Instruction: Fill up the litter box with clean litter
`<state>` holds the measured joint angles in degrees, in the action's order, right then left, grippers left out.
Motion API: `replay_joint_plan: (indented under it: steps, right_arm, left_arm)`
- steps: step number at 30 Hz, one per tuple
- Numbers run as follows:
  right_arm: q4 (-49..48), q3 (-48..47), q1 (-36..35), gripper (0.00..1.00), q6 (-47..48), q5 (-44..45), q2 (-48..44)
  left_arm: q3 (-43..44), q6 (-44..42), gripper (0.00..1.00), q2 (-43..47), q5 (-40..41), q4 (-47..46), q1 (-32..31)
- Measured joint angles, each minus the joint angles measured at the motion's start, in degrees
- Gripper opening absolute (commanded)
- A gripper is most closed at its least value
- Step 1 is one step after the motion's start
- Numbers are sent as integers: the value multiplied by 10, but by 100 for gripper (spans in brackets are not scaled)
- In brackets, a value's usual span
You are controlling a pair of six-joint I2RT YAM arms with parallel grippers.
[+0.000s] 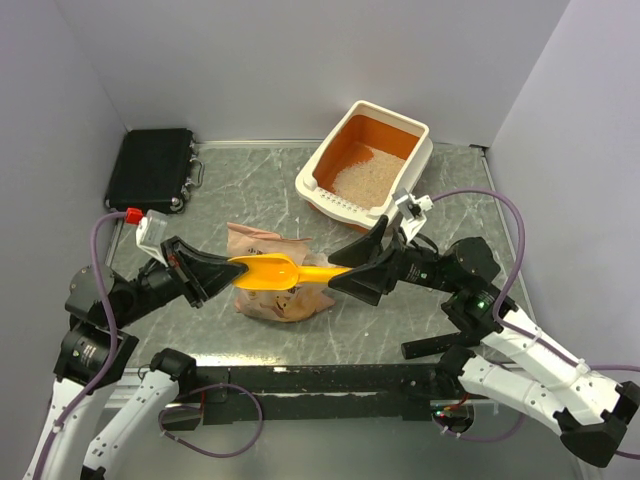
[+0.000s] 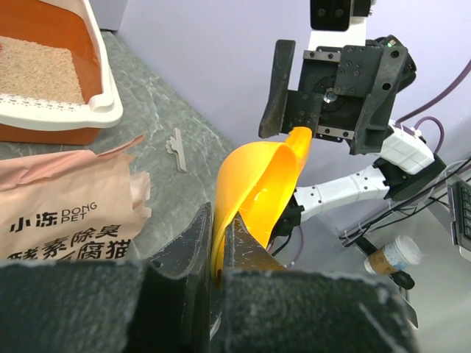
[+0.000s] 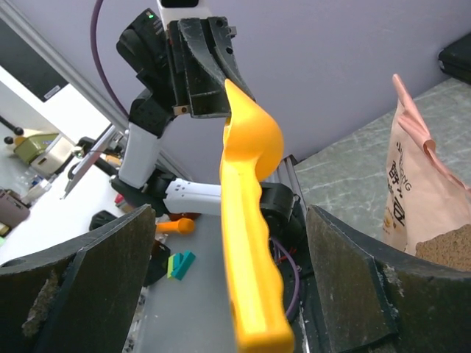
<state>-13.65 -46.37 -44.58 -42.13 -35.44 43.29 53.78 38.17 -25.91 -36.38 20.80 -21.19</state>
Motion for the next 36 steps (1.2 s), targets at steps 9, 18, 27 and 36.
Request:
replay_joint_plan:
  steps: [9,18,27,36]
  right_arm:
    - [40,0,-2,80,11,3,2]
    - [39,-2,-6,57,13,-3,17]
    - [-3,10,-13,51,5,-10,14]
    - [-41,31,-19,32,-6,-12,6]
  left_arm:
    - [6,-5,1,-11,7,0,0]
    - [8,-7,1,-20,6,-6,0]
    - [8,-12,1,-1,7,-1,0]
    - [4,-13,1,3,7,0,-1]
